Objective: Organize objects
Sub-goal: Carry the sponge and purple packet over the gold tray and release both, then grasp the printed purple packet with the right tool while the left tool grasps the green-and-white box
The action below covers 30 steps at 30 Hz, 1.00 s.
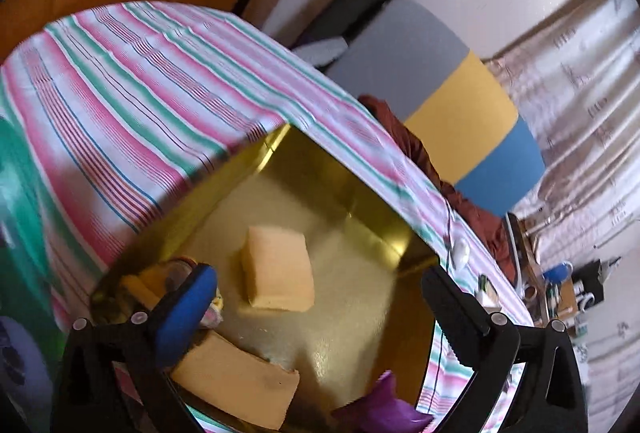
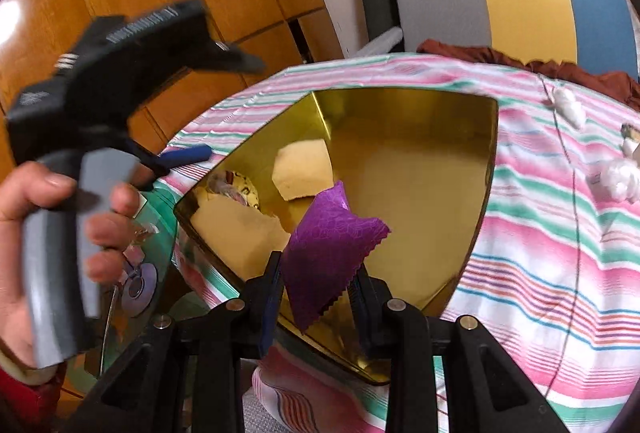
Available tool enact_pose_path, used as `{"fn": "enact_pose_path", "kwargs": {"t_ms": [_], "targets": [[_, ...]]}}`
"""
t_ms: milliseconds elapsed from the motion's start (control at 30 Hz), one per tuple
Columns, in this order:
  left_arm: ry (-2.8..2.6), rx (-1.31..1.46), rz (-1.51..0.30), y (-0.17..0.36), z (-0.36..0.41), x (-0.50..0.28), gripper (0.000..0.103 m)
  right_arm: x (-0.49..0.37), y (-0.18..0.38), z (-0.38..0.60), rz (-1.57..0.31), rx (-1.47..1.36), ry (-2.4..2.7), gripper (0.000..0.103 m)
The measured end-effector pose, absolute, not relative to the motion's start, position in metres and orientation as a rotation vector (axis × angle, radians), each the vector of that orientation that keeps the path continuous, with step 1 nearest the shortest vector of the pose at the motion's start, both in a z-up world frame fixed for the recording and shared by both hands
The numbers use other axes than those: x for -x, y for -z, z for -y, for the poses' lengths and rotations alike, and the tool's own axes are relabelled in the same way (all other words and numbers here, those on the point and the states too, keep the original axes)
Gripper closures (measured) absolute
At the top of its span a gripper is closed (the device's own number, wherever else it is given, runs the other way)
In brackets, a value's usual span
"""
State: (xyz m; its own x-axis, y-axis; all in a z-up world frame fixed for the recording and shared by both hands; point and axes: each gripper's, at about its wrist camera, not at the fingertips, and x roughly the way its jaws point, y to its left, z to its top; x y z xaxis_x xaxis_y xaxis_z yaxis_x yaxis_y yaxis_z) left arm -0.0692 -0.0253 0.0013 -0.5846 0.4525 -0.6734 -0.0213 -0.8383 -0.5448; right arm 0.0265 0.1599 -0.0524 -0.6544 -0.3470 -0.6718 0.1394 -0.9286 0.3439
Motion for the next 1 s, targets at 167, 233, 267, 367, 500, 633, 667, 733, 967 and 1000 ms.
{"fn": "enact_pose_path", "kwargs": {"t_ms": [167,233,267,367,500,633,667,733,967,1000], "targets": [[-2.500,1.243,0.714,-0.010,0.027,0.068,0.000,-0.018,0.058,-0.150,0.402,-1.167,2.564,0.067],[-2.502,1.246,0.709,-0.010,0.027,0.066,0.000,-0.018,0.056,-0.147,0.399,-1.154,2.561,0.058],[-2.504,1.249,0.705,-0.010,0.026,0.066,0.000,-0.021,0.054,-0.147,0.404,-1.133,2.559,0.054],[-2.498,1.258,0.706,-0.008,0.023,0.066,0.000,-0.031,0.048,-0.153,0.401,-1.087,2.589,0.052],[-2.489,1.266,0.688,-0.006,0.015,0.064,0.000,-0.042,0.041,-0.168,0.427,-1.035,2.650,0.052],[-2.476,1.264,0.642,-0.006,0.004,0.059,0.000,-0.050,0.033,-0.192,0.499,-0.998,2.739,0.052],[-2.467,1.263,0.631,-0.006,0.000,0.058,0.000,-0.052,0.032,-0.197,0.510,-0.991,2.754,0.052],[-2.451,1.254,0.610,-0.006,-0.007,0.055,0.000,-0.055,0.028,-0.210,0.526,-0.987,2.806,0.052],[-2.314,1.158,0.512,-0.010,-0.047,0.034,0.000,-0.067,0.030,-0.258,0.639,-1.033,2.915,0.052],[-2.288,1.145,0.478,-0.011,-0.056,0.029,0.000,-0.069,0.032,-0.266,0.652,-1.050,2.932,0.052]]}}
